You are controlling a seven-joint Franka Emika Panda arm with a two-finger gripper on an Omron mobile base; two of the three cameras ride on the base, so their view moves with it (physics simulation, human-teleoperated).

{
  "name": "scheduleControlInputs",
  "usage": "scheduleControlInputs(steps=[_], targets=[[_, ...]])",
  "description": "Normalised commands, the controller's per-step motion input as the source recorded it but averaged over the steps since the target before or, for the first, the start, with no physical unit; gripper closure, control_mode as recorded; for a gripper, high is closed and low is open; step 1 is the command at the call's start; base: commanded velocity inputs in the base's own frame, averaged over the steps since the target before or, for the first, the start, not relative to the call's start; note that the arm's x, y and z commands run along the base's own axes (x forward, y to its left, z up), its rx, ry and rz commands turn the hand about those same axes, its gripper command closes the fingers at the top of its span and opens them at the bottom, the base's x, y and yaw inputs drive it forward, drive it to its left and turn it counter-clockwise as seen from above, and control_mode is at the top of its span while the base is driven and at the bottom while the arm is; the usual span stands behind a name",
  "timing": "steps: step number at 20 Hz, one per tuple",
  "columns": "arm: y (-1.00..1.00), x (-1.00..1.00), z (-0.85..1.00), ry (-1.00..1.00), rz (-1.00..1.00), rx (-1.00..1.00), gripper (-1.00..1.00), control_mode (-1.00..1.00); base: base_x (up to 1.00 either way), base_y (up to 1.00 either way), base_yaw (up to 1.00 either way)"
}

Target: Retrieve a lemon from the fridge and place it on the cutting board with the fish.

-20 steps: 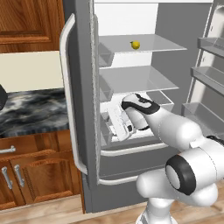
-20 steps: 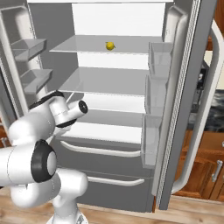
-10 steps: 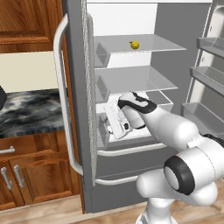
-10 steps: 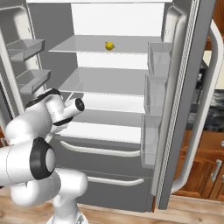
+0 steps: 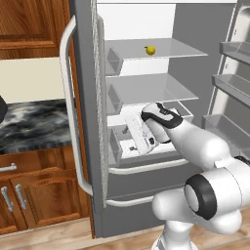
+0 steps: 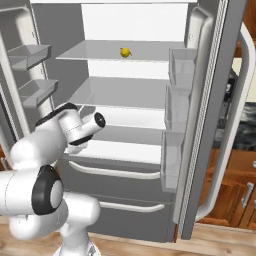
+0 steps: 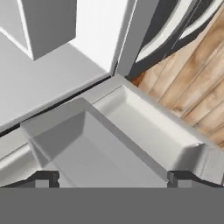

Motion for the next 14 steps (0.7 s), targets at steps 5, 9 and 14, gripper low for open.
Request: scheduleControlInputs(steps=[5, 9, 14], targets=[[-0.77, -0.31, 0.25, -0.2, 0.27, -0.4, -1.0, -1.0, 0.0, 0.0, 0.0], [-0.63, -0.54, 0.19, -0.21, 0.47, -0.57, -1.0, -1.0, 0.0, 0.0, 0.0], [-0.45, -0.48, 0.05, -0.22, 0.66, -0.58, -1.0, -1.0, 0.0, 0.0, 0.0]])
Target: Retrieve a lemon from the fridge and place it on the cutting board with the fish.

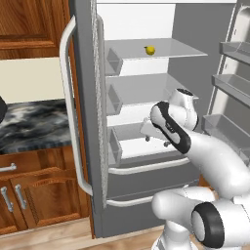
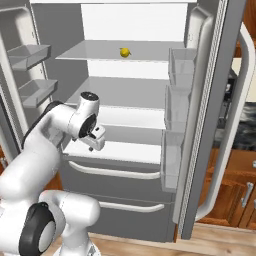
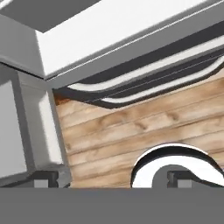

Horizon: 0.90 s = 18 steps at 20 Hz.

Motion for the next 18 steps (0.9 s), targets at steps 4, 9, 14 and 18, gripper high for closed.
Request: scheduleControlInputs(steps=[4, 9, 14, 18], targets=[[-0.5, -0.23, 0.02, -0.16, 0.68, -0.5, -1.0, -1.0, 0.0, 0.0, 0.0], [-0.06, -0.07, 0.42, 0.0, 0.32, -0.23, -1.0, -1.0, 0.0, 0.0, 0.0], [0.0, -0.05, 0.19, 0.0, 0.05, -0.2, -1.0, -1.0, 0.0, 0.0, 0.0], [-0.07, 0.0, 0.0, 0.02, -0.04, 0.0, -1.0, -1.0, 0.0, 0.0, 0.0]])
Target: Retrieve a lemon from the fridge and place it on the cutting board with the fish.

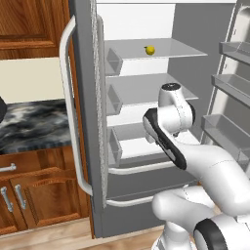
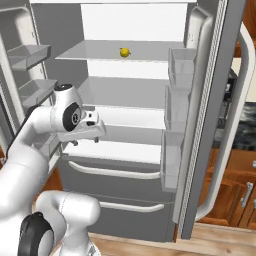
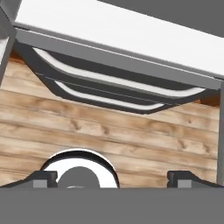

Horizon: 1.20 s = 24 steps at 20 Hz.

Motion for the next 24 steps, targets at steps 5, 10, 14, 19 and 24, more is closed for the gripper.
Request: scheduleControlInputs(steps=[5, 10, 14, 19, 24], targets=[[-0.11, -0.09, 0.11, 0.11, -0.26, 0.09, -1.0, -1.0, 0.0, 0.0, 0.0], [0.0, -0.51, 0.37, 0.0, -0.12, 0.09, -1.0, -1.0, 0.0, 0.0, 0.0], [0.0, -0.6, 0.21, -0.07, -0.01, 0.0, -1.0, -1.0, 0.0, 0.0, 0.0], [-0.04, -0.57, 0.24, -0.17, 0.0, 0.0, -1.0, -1.0, 0.0, 0.0, 0.0], [0.0, -0.52, 0.01, -0.09, 0.0, 0.0, -1.0, -1.0, 0.0, 0.0, 0.0]])
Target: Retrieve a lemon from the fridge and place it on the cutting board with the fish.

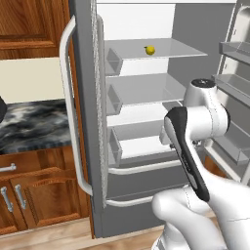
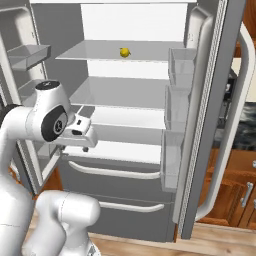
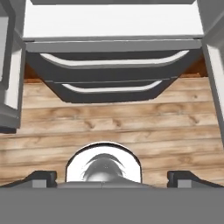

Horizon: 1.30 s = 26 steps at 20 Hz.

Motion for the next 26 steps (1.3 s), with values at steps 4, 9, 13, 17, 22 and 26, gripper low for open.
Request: scheduleControlInputs(steps=[4, 9, 13, 17, 22, 26], targets=[[0.0, -0.36, 0.0, -0.04, 0.0, 0.0, -1.0, -1.0, 0.0, 0.0, 0.0], [0.0, -0.28, 0.08, 0.0, 0.0, 0.0, -1.0, -1.0, 0.0, 0.0, 0.0], [0.0, -0.11, 0.04, 0.0, 0.0, 0.0, -1.0, -1.0, 0.0, 0.0, 0.0], [0.0, 0.0, 0.0, 0.0, 0.0, 0.0, -1.0, -1.0, 0.0, 0.0, 0.0], [0.0, 0.0, 0.0, 0.0, 0.0, 0.0, -1.0, -1.0, 0.0, 0.0, 0.0], [0.0, 0.0, 0.0, 0.0, 0.0, 0.0, -1.0, 1.0, 0.0, -0.03, 0.0]])
